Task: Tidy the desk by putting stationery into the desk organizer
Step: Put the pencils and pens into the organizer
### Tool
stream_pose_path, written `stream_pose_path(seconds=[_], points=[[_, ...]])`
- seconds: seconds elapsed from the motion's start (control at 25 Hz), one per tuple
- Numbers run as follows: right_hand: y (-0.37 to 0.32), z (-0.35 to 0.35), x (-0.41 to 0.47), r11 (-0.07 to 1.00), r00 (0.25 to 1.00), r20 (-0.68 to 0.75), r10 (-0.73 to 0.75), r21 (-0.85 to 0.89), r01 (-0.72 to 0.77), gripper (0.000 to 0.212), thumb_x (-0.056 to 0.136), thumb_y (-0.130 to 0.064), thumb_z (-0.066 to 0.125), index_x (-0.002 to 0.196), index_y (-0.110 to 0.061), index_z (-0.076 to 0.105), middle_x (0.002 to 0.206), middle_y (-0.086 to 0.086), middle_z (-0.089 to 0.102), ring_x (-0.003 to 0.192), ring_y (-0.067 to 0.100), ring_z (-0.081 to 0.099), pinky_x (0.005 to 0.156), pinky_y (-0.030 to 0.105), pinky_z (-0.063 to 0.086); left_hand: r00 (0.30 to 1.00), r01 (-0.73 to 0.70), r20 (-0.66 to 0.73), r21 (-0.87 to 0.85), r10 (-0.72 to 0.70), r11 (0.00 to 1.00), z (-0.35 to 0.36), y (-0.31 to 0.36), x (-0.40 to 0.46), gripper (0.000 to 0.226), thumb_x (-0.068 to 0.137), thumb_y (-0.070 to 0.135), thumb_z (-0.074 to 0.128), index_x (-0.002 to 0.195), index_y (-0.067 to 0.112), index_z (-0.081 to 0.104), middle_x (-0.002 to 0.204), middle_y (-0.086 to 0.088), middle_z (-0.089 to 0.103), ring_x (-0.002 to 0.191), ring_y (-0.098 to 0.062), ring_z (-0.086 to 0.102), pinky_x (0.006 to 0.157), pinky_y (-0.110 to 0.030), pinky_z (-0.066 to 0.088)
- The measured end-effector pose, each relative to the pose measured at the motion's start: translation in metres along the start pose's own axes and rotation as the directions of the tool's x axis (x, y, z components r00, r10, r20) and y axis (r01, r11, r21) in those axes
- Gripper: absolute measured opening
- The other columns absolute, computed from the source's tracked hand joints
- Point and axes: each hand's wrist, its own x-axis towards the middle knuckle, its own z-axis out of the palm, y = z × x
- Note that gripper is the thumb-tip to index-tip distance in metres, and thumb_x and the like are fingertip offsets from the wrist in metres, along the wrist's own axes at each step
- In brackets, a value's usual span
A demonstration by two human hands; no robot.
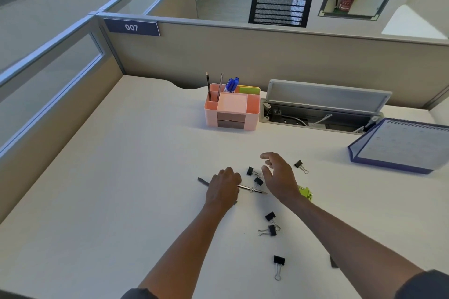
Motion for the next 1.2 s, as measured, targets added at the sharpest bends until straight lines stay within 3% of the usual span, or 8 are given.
stream_pose_path(seconds=[0.36, 0.52, 0.6, 0.72, 0.96, 1.2], points=[[0.004, -0.001, -0.008, 0.999, 0.998, 0.047, 0.032, -0.017, -0.031, 0.029, 0.094, -0.011, 0.057, 0.122, -0.020, 0.056, 0.122, -0.008, 0.059, 0.103, 0.012, 0.057, 0.093, 0.036, 0.049, 0.995, -0.103, 0.012, 0.264, 0.104, 0.959, -0.005, 0.009, -0.004, 0.021, 0.077, 0.006, 0.071, 0.094, 0.014, 0.062, 0.098, -0.005, 0.056, 0.093, -0.024, 0.050, 0.070, -0.032, 0.032], [0.007, 0.001, -0.012, 1.000, 0.998, 0.054, 0.007, -0.018, -0.006, 0.024, 0.098, -0.020, 0.056, 0.121, -0.020, 0.057, 0.119, -0.009, 0.062, 0.104, 0.011, 0.057, 0.094, 0.037, 0.049, 0.988, -0.154, 0.024, 0.281, 0.153, 0.947, -0.012, 0.009, -0.004, 0.027, 0.069, 0.008, 0.079, 0.090, 0.014, 0.063, 0.095, -0.003, 0.056, 0.091, -0.024, 0.049, 0.069, -0.032, 0.030], [0.007, -0.001, -0.013, 1.000, 0.999, 0.053, 0.002, -0.026, 0.000, 0.022, 0.100, -0.025, 0.054, 0.121, -0.019, 0.058, 0.117, -0.007, 0.064, 0.106, 0.012, 0.058, 0.094, 0.038, 0.048, 0.983, -0.169, -0.017, 0.272, 0.180, 0.947, -0.017, 0.008, -0.002, 0.019, 0.075, 0.006, 0.074, 0.088, 0.015, 0.063, 0.093, -0.003, 0.056, 0.088, -0.022, 0.048, 0.067, -0.031, 0.029], [0.002, -0.005, -0.009, 1.000, 0.999, 0.032, -0.008, -0.015, 0.008, 0.020, 0.101, -0.027, 0.053, 0.116, -0.017, 0.060, 0.110, -0.005, 0.066, 0.101, 0.014, 0.060, 0.089, 0.037, 0.049, 0.979, -0.170, -0.085, 0.169, 0.186, 0.971, -0.022, 0.002, 0.004, 0.015, 0.086, 0.001, 0.057, 0.094, 0.013, 0.061, 0.096, -0.004, 0.056, 0.089, -0.024, 0.048, 0.068, -0.030, 0.028], [-0.029, -0.008, 0.025, 0.997, 0.996, -0.093, 0.019, 0.081, -0.011, 0.014, 0.095, -0.013, 0.059, 0.109, -0.015, 0.062, 0.086, -0.004, 0.065, 0.080, 0.010, 0.062, 0.072, 0.028, 0.051, 0.981, -0.073, -0.186, -0.136, 0.047, 0.988, -0.036, -0.007, 0.025, 0.012, 0.094, 0.001, 0.049, 0.096, 0.013, 0.051, 0.093, -0.001, 0.050, 0.075, -0.018, 0.044, 0.060, -0.026, 0.029], [-0.072, 0.005, 0.077, 0.915, 0.959, -0.173, 0.224, 0.377, -0.145, 0.009, 0.093, -0.012, 0.063, 0.102, -0.015, 0.063, 0.084, -0.004, 0.070, 0.069, 0.007, 0.071, 0.070, 0.031, 0.062, 0.949, 0.036, -0.291, -0.290, -0.124, 0.956, -0.057, -0.013, 0.048, 0.011, 0.097, 0.005, 0.047, 0.095, 0.016, 0.043, 0.094, -0.001, 0.047, 0.067, -0.021, 0.047, 0.054, -0.025, 0.030]])
